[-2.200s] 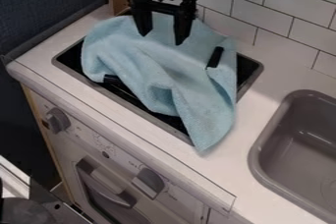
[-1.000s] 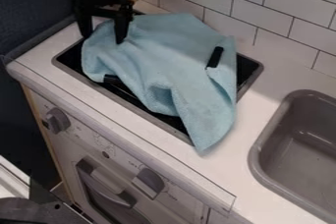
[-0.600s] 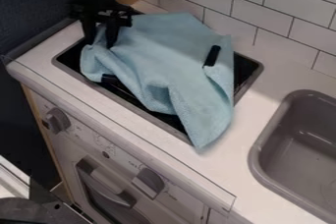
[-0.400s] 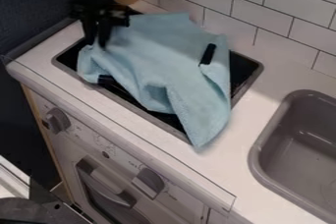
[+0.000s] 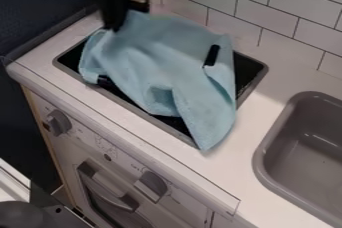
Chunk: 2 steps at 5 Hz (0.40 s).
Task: Fold the cloth from the left to right
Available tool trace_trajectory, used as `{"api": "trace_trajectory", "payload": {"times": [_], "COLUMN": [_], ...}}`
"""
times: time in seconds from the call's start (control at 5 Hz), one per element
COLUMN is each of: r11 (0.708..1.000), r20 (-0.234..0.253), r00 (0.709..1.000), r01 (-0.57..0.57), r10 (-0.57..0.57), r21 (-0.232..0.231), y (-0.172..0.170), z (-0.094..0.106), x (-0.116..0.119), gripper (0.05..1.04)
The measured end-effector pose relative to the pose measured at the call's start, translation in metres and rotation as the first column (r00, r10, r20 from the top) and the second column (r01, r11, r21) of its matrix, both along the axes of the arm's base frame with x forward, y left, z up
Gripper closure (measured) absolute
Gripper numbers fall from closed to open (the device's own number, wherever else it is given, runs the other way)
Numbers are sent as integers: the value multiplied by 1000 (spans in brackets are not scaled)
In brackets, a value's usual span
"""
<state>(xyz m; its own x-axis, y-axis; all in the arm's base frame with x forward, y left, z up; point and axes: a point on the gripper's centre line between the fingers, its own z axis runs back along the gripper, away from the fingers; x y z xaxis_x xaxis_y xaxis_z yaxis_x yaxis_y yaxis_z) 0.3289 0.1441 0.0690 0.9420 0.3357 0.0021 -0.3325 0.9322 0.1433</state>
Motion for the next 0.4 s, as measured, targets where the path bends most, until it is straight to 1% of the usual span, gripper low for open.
{"api": "trace_trajectory", "payload": {"times": [0.2,0.4], "r11": [998,985], "r20": [28,16], "r00": [997,985], "r01": [67,171], "r10": [-67,-170], "r21": [-22,-38], "y": [-41,-92], "z": [10,15], "x": [6,16], "gripper": [1032,1032]}}
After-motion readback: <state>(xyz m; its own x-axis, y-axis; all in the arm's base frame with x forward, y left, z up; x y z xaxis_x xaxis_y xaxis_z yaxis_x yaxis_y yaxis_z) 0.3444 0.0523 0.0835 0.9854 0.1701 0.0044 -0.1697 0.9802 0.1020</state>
